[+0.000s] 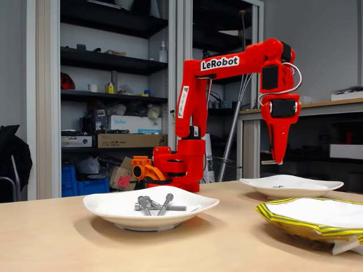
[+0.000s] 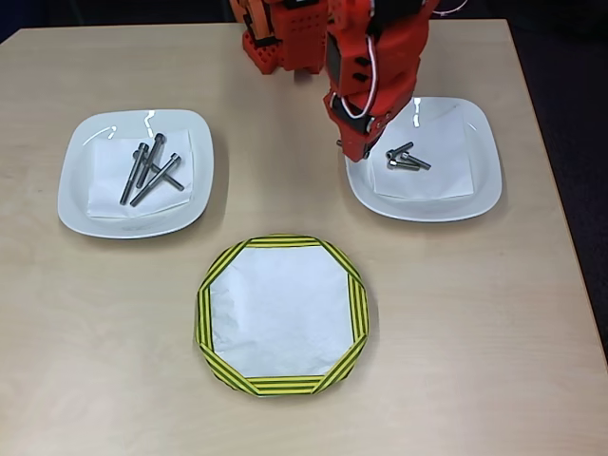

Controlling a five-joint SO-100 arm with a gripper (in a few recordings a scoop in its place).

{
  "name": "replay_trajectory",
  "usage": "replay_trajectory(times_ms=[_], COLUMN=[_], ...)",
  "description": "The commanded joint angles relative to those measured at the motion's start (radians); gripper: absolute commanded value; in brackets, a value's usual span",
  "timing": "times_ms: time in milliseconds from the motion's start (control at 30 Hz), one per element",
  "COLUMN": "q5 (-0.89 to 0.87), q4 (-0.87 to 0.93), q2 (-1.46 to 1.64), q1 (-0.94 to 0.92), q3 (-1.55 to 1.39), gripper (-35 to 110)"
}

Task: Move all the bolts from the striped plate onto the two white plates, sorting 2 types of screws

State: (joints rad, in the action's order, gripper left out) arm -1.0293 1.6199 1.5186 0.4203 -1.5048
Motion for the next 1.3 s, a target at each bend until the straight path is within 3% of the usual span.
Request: replay_trajectory(times_ms=[0, 267, 633, 933, 1100, 1267], q5=[-0.156, -0.488, -0.653, -0.334, -0.100, -0.057], q4=[-0.048, -0.219, -0.396, -0.664, -0.943, -1.160], q2=[0.077, 0.133, 0.143, 0.207, 0.311, 0.451], q1=[0.087, 0.233, 0.305, 0.089, -0.055, -0.141], q3=[-0.052, -0.222, -0.253, -0.318, -0.462, -0.675], gripper=[0, 6, 19, 14, 7, 0])
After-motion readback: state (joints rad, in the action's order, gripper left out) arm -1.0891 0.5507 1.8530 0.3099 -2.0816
